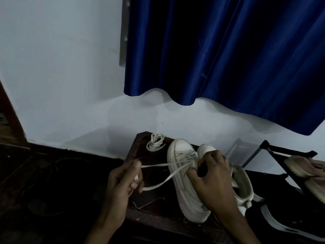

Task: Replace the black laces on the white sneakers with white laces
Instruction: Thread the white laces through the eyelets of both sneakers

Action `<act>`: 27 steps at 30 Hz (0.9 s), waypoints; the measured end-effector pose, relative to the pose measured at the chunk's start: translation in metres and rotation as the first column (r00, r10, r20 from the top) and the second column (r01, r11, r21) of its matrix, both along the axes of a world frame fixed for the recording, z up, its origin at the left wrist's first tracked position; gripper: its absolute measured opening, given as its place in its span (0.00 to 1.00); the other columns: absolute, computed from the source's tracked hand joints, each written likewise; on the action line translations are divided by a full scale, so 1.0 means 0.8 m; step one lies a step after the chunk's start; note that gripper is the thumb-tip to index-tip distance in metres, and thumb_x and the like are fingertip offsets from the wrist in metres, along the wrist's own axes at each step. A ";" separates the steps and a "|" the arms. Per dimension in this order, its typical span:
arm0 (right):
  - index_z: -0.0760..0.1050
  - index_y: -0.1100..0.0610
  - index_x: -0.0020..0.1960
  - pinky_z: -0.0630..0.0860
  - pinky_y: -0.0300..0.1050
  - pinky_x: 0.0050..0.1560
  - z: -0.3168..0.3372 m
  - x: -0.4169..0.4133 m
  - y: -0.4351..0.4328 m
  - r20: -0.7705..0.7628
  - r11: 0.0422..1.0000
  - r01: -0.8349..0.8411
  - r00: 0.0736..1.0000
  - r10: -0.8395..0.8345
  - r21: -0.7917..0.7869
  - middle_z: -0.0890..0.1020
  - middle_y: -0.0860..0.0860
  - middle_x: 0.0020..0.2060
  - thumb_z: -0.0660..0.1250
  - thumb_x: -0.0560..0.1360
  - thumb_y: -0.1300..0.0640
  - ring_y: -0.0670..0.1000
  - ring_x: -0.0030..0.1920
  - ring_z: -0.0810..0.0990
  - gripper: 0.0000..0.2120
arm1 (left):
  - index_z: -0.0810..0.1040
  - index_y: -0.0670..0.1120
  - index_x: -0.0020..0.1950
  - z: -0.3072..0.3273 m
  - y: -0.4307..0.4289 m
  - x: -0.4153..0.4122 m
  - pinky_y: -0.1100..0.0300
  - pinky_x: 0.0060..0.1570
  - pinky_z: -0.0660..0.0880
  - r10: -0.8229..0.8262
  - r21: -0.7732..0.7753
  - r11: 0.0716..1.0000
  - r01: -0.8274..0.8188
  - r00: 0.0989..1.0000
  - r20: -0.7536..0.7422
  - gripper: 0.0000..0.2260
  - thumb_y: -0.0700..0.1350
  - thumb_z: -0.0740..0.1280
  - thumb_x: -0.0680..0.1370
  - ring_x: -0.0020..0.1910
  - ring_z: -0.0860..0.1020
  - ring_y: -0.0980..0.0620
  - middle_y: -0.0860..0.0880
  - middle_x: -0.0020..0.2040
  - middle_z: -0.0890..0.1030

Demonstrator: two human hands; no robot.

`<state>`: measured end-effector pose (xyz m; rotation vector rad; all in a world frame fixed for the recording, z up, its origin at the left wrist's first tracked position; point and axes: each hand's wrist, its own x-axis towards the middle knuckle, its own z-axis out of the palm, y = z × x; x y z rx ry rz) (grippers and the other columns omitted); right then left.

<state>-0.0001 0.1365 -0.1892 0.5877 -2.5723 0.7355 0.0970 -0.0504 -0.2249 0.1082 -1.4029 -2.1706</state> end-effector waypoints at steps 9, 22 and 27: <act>0.70 0.53 0.36 0.63 0.45 0.45 0.000 0.003 0.000 -0.010 1.000 0.012 1.000 -0.012 -0.004 0.69 0.47 0.40 0.59 0.65 0.42 0.51 0.45 0.68 0.13 | 0.58 0.49 0.24 0.073 -0.018 -0.015 0.58 0.37 0.70 0.176 0.639 0.766 0.064 0.936 -0.304 0.17 0.50 0.61 0.70 0.30 0.61 0.51 0.51 0.25 0.55; 0.67 0.52 0.35 0.61 0.45 0.44 0.002 0.002 0.000 -0.008 1.000 0.003 1.000 -0.003 -0.004 0.69 0.46 0.39 0.59 0.66 0.42 0.52 0.44 0.67 0.13 | 0.75 0.46 0.38 -0.019 -0.019 0.002 0.62 0.39 0.73 0.050 -0.831 0.556 -0.038 0.999 -0.012 0.12 0.51 0.64 0.79 0.39 0.78 0.55 0.55 0.40 0.74; 0.68 0.52 0.35 0.62 0.45 0.45 0.002 0.004 -0.001 0.008 1.000 0.006 1.000 -0.006 0.002 0.68 0.46 0.39 0.60 0.66 0.42 0.51 0.45 0.67 0.14 | 0.76 0.55 0.60 -0.027 -0.078 -0.023 0.60 0.53 0.74 0.406 -0.879 0.459 -0.127 0.910 0.080 0.10 0.50 0.64 0.79 0.54 0.76 0.55 0.54 0.53 0.73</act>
